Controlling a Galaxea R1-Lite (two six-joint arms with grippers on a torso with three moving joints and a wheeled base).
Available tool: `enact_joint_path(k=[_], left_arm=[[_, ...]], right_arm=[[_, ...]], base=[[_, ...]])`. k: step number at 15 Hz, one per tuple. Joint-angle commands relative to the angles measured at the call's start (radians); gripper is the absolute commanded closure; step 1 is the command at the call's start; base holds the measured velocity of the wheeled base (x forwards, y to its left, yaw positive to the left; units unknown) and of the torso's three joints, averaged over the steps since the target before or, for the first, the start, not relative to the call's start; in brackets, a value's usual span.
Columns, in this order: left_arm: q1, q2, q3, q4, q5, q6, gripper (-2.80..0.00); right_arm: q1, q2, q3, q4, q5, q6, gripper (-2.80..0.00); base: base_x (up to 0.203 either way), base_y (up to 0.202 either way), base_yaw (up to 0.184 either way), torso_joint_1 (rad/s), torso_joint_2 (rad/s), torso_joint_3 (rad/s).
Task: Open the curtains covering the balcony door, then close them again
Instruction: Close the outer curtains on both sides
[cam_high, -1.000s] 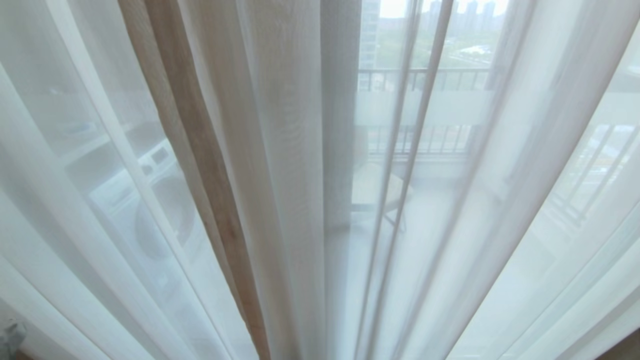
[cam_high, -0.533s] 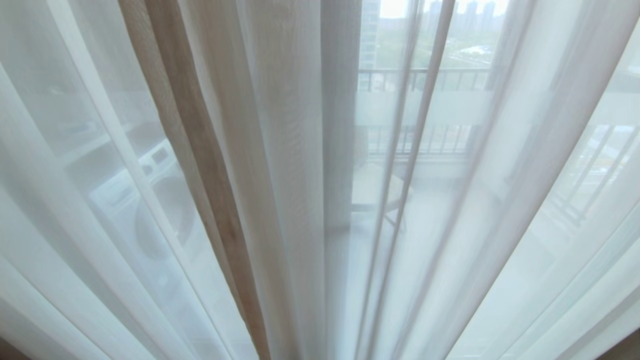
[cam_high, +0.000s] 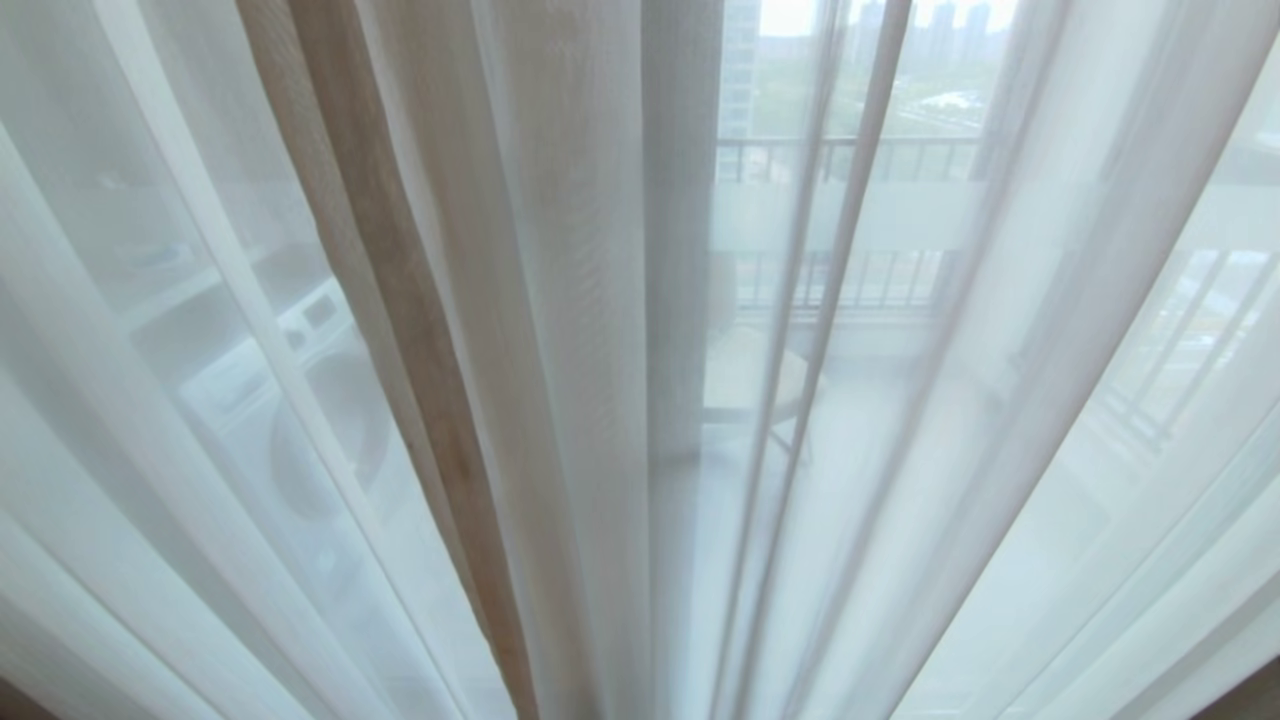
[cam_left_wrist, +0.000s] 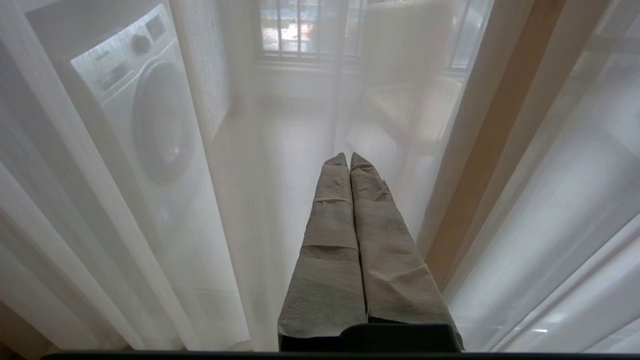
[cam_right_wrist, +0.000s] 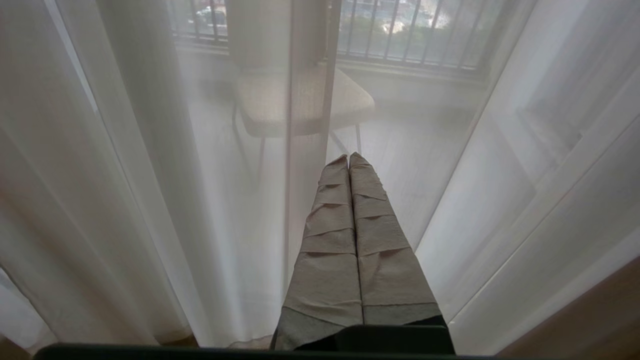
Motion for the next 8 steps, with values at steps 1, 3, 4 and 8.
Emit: enact_joint_path(k=[1,3,4,8], left_arm=[[0.0,-0.003,0.0,0.0,0.001,0.0,0.0],[0.0,-0.003,0.0,-0.002,0.001,0.002,0.0],[0.0,-0.003,0.0,-0.002,0.002,0.002,0.0],[0.0,-0.003,0.002,-0.003,0.003,0.002,0.0]], right_arm=[[0.0,0.0,0.0,0.0,0.001,-0.001,0.0],[0.0,0.0,0.0,0.0,0.001,-0.001,0.0],[0.0,0.0,0.0,0.0,0.001,-0.001,0.0],[0.0,0.0,0.0,0.0,0.001,-0.001,0.0]], base=[[0.0,0.0,0.0,0.0,0.0,0.0],[0.0,0.0,0.0,0.0,0.0,0.0],[0.0,0.0,0.0,0.0,0.0,0.0],[0.0,0.0,0.0,0.0,0.0,0.0]])
